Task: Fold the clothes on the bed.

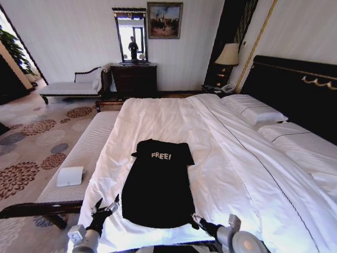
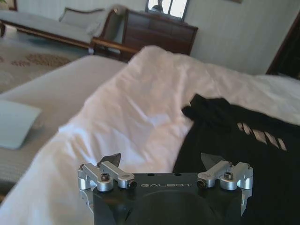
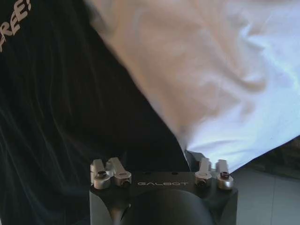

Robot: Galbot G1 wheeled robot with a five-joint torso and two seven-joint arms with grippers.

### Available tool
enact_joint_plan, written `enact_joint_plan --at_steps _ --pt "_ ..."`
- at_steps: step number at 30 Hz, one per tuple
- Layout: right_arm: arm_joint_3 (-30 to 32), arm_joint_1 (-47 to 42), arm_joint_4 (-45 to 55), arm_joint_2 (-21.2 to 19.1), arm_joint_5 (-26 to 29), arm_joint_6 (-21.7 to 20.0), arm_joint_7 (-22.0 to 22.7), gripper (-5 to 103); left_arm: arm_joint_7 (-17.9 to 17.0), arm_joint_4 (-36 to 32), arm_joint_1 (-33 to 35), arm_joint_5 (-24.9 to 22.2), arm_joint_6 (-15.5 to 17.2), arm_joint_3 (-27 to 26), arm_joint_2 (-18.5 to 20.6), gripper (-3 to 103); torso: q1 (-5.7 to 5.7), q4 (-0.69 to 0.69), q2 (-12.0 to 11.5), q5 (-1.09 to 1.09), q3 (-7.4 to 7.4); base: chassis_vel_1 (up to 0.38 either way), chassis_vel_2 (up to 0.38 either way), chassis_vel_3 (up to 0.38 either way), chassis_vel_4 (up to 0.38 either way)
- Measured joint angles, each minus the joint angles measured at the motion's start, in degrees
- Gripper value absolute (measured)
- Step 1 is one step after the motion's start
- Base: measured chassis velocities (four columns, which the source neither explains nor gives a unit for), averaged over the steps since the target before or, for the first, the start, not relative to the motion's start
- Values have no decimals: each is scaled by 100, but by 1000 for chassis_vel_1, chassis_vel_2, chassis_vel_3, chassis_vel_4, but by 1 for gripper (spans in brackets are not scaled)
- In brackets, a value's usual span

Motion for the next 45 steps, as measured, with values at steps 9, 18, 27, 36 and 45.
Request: enact_joint_plan --at_steps 9,18,27,36,45 --pt "-71 -66 126 110 -157 18 62 41 -117 -99 -204 -212 138 -135 92 97 0 0 0 0 0 0 0 0 0" --pt "20 -104 103 46 -906 33 -210 4 -27 -88 -54 -136 47 -61 13 97 0 0 0 1 0 0 0 0 0" --pt "68 -126 226 62 -769 39 -199 1 33 -51 84 -137 -16 -23 -6 97 1 0 0 1 0 0 0 0 0" --pt "300 -110 303 61 -791 42 -179 1 121 143 468 -68 -64 164 42 97 0 0 0 0 0 0 0 0 0" --pt "671 345 101 -9 -810 236 -132 1 289 495 933 405 -439 584 189 97 0 1 0 0 0 0 0 0 0"
